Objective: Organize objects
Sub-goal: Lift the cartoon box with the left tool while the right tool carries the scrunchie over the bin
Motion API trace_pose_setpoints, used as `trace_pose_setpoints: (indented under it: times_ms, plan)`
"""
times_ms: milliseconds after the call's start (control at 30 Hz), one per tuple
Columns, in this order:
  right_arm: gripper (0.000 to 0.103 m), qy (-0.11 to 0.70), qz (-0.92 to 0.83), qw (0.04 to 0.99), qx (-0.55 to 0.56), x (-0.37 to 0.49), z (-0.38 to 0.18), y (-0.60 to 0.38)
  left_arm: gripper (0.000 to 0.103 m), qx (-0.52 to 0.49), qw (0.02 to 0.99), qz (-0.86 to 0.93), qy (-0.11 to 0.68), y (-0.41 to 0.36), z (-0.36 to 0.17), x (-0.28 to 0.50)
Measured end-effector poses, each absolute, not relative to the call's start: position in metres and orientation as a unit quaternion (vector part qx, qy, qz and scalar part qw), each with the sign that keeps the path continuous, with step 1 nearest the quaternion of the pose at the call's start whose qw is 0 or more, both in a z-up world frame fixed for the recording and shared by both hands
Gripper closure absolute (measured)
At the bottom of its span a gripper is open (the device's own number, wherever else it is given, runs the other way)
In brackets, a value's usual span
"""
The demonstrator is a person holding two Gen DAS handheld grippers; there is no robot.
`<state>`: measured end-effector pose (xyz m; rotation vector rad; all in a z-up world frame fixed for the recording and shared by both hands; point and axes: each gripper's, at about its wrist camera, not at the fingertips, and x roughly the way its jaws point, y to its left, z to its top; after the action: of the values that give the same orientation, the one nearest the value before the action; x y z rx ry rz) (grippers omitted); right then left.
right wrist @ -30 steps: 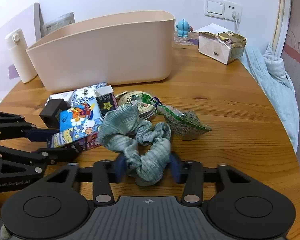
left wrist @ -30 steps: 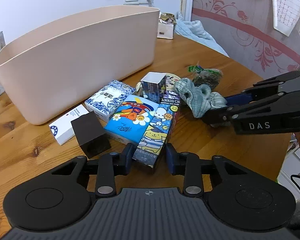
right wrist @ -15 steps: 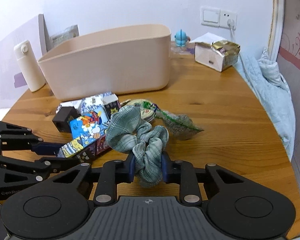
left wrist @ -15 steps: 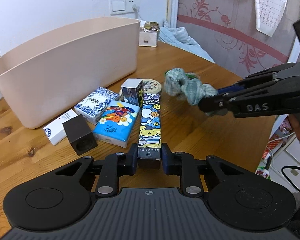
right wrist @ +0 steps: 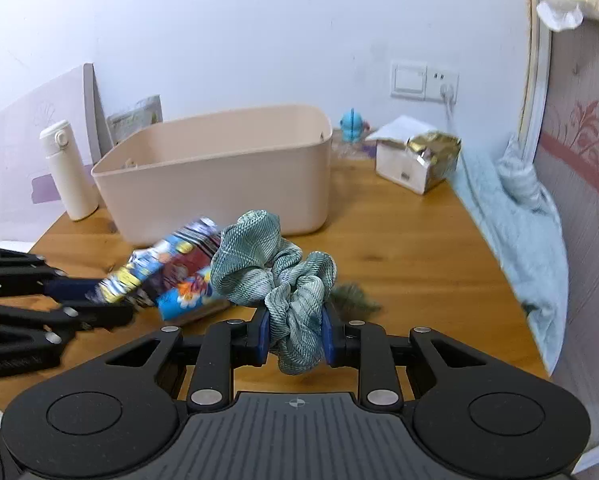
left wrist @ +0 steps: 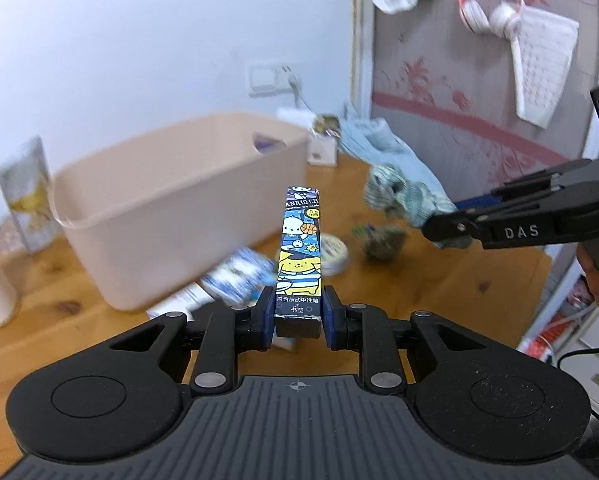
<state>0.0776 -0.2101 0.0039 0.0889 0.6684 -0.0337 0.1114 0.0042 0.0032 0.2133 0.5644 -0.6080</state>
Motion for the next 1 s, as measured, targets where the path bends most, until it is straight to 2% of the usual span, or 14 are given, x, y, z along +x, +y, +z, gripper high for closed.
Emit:
trace_pose_setpoints:
  times_ms: [267,533,1000]
  plan:
    - [0.079,0.300,-0.008,0.954,0.023,0.093,0.033,-0.207,0.079,0.096,0.935,-0.259,0.223,0.024,0.043,0.129]
    - [0.079,0.272,0.002,0.962,0.011,0.122,0.059,-0.205,0.079,0.093,0.948,-0.227,0.204,0.030,0.064,0.163]
    - [0.079,0.258,0.011,0.966,0.017,0.186,0.080,-0.207,0.079,0.092,0.957,-0.167,0.217,0.033,0.060,0.253]
